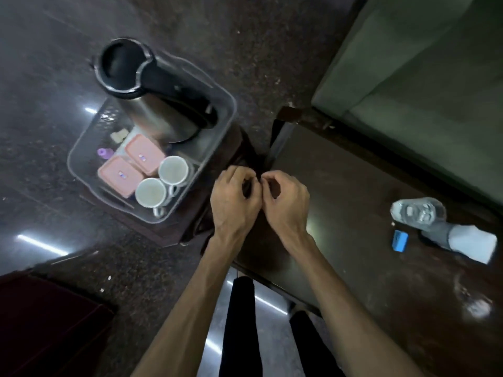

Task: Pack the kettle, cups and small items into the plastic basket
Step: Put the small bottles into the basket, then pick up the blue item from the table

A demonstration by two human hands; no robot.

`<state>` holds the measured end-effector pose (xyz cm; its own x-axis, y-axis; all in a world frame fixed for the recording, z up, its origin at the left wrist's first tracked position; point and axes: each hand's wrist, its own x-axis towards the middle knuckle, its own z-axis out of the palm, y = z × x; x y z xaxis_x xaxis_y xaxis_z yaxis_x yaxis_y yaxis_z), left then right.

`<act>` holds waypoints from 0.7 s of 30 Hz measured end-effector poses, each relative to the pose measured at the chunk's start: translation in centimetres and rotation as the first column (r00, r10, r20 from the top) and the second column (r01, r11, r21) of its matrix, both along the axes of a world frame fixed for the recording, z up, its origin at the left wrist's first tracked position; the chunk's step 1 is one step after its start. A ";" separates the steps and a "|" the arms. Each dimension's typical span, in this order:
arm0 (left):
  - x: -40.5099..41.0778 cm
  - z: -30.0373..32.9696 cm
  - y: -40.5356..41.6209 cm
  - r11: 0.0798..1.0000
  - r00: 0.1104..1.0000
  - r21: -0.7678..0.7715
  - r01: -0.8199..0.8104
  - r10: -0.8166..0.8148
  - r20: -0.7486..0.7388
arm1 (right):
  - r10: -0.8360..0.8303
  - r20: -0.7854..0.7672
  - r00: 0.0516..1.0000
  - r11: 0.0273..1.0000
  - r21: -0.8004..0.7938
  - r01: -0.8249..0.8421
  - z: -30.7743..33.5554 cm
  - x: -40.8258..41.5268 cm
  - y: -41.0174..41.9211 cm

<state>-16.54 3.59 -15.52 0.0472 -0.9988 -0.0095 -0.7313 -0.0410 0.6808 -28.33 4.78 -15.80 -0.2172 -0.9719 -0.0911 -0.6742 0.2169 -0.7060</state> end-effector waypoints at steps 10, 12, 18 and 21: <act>-19.5 -2.4 7.2 0.872 0.889 0.197 0.447 -0.457 0.003 | -0.383 -0.081 0.920 0.902 0.181 0.392 -2.7 -18.4 11.5; -22.7 -3.1 8.5 0.843 0.865 0.230 0.487 -0.502 0.011 | -0.464 -0.112 0.879 0.852 0.215 0.478 -3.2 -21.2 13.3; -29.3 -5.7 11.7 0.747 0.791 0.346 0.568 -0.612 0.024 | -0.581 -0.312 0.752 0.676 0.330 0.659 -6.0 -27.5 16.3; -30.8 -6.6 12.3 0.715 0.761 0.397 0.576 -0.646 0.060 | -0.513 -0.332 0.792 0.668 0.424 0.611 -8.1 -29.6 16.8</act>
<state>-47.34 15.86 -22.14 -0.5362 -0.7419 -0.4025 -0.7840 0.2611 0.5632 -57.89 21.60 -23.86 -0.7660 -0.4891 -0.4172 -0.4044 0.8711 -0.2787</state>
